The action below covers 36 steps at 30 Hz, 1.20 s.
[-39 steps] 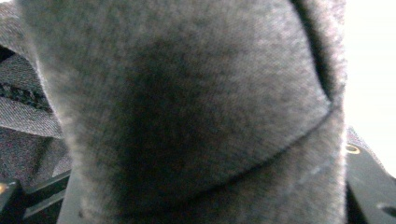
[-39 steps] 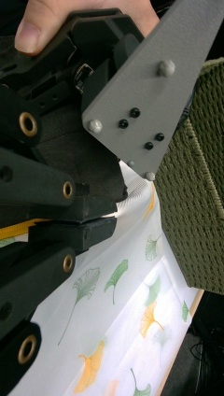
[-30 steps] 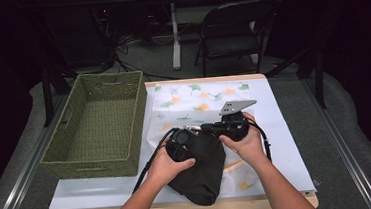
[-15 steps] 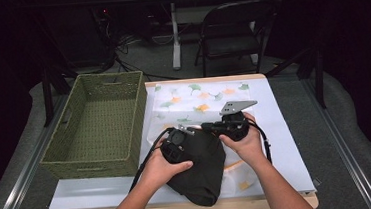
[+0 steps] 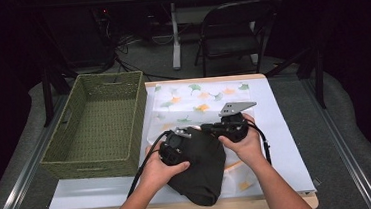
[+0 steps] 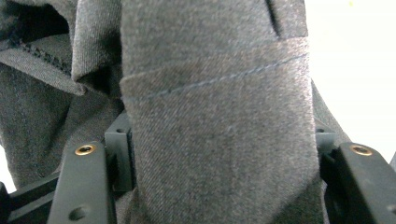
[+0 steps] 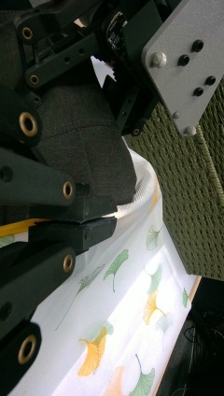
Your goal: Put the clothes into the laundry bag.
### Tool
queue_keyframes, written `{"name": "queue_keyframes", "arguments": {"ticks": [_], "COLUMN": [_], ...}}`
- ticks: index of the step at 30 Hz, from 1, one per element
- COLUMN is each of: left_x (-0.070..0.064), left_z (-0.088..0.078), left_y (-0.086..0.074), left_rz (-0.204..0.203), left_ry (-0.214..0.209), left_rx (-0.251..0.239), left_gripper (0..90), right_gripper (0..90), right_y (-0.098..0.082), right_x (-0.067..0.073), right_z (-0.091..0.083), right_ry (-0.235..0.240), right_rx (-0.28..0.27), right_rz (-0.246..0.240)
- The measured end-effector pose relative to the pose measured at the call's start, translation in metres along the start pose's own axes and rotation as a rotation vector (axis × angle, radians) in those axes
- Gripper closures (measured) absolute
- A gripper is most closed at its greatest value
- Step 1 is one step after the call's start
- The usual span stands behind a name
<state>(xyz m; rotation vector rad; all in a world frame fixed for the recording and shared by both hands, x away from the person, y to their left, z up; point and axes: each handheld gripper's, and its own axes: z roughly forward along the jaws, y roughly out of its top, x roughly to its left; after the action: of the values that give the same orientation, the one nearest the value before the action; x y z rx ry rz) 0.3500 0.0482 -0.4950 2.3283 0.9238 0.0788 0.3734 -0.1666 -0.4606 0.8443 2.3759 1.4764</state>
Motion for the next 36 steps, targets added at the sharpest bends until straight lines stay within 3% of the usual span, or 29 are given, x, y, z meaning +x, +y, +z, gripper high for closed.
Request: {"name": "queue_keyframes", "arguments": {"ticks": [9, 15, 17, 27, 33, 36], "left_x": [0.003, -0.001, -0.002, -0.001, -0.009, -0.006], "left_z": [0.002, -0.001, -0.002, -0.009, 0.0, 0.002], "left_y": [-0.006, -0.002, -0.001, 0.01, 0.015, 0.017], "left_rz": [-0.017, -0.012, -0.018, -0.046, -0.007, -0.035], "left_ry": [-0.042, -0.018, -0.013, -0.033, -0.016, -0.028], "left_rx": [-0.031, -0.02, -0.046, -0.051, -0.014, -0.029], "left_gripper": [50.7, 56.2, 58.1, 59.1, 59.0, 58.9], "right_gripper": [88.5, 88.5, 88.5, 88.5, 88.6, 88.5], "right_y": [0.001, 0.003, 0.003, 0.005, 0.007, 0.007], "right_x": [0.003, 0.006, 0.008, 0.009, 0.011, 0.012], "right_z": [0.001, -0.001, -0.002, -0.006, -0.006, -0.006], "right_ry": [0.003, 0.009, 0.007, 0.013, 0.025, 0.03], "right_rx": [-0.006, -0.016, -0.02, -0.059, -0.073, -0.075], "right_rz": [-0.002, -0.006, -0.004, 0.005, 0.006, 0.0]}}
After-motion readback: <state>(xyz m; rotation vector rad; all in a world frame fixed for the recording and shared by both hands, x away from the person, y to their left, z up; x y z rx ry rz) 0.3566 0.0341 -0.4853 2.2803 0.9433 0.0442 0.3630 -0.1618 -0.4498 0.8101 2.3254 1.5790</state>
